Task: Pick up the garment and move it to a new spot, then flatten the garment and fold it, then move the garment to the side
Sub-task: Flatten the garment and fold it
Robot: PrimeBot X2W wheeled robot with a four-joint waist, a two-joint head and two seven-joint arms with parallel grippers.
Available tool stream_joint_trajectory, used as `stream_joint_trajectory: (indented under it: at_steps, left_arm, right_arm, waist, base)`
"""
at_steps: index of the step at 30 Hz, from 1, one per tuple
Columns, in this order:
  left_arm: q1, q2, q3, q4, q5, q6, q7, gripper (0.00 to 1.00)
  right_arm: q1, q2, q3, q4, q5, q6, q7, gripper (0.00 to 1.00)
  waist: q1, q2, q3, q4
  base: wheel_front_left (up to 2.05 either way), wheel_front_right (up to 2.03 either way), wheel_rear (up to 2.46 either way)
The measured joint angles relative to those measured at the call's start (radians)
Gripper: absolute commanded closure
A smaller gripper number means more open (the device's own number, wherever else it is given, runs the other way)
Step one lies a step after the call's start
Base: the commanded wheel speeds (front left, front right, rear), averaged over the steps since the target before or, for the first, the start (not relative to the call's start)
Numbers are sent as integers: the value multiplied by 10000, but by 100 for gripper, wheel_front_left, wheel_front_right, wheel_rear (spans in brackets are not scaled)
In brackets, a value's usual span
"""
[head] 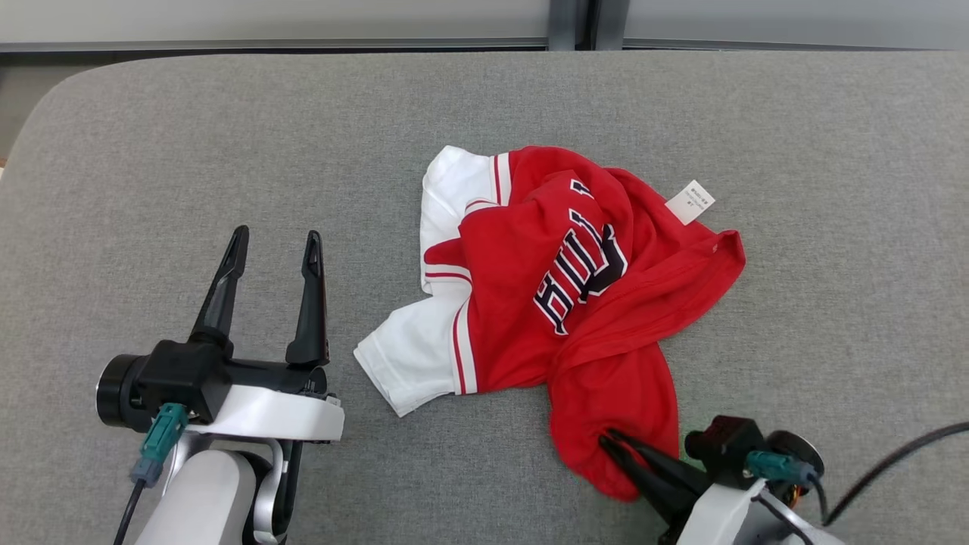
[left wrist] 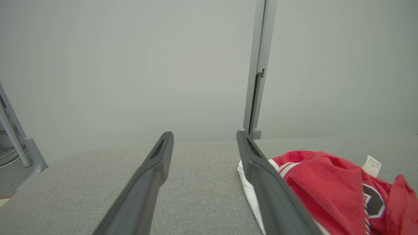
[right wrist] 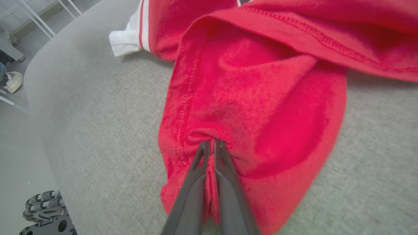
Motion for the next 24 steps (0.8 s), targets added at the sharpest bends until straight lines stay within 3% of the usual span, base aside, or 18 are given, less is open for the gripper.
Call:
stream_joint_trajectory:
  at_steps: [6, 12, 17, 21, 22, 23, 24]
  left_arm:
    - [8, 13, 140, -96, 151, -8, 0, 0]
    - [-6, 15, 165, -113, 244, -17, -2, 0]
    - [-40, 10, 130, -82, 284, -19, -17, 0]
    - [-156, -27, 75, -33, 299, -65, -17, 0]
    - [-195, -40, 69, -40, 307, -71, -17, 0]
    - [-204, -38, 67, -38, 328, -92, -17, 0]
    - [-204, -38, 71, -27, 339, -92, -17, 0]
  right_arm:
    - [-299, 669, -1365, -359, 341, -10, -1233, 100]
    - [-422, 1442, -3112, 31, 777, -13, -1896, 100]
    - [-524, 2148, -4982, 934, 1492, -12, -2416, 100]
    - [-618, 2368, -5697, 1693, 2190, -12, -2512, 100]
    - [-622, 2349, -5712, 1854, 2222, -12, -2508, 62]
    - [-625, 2320, -5779, 1994, 2265, -12, -2514, 34]
    - [-628, 2313, -5871, 2080, 2462, -12, -2546, 0]
  waist:
    - [0, 0, 88, -288]
    - [-1, 0, 201, -485]
    - [0, 0, 324, -628]
    - [0, 0, 460, -684]
    - [0, 0, 489, -687]
    - [0, 0, 520, -692]
    - [0, 0, 552, -697]
  base:
    - [0, 0, 0]
    - [0, 0, 0]
    - [0, 0, 0]
    - [0, 0, 0]
    - [0, 0, 0]
    - [0, 0, 0]
    - [0, 0, 0]
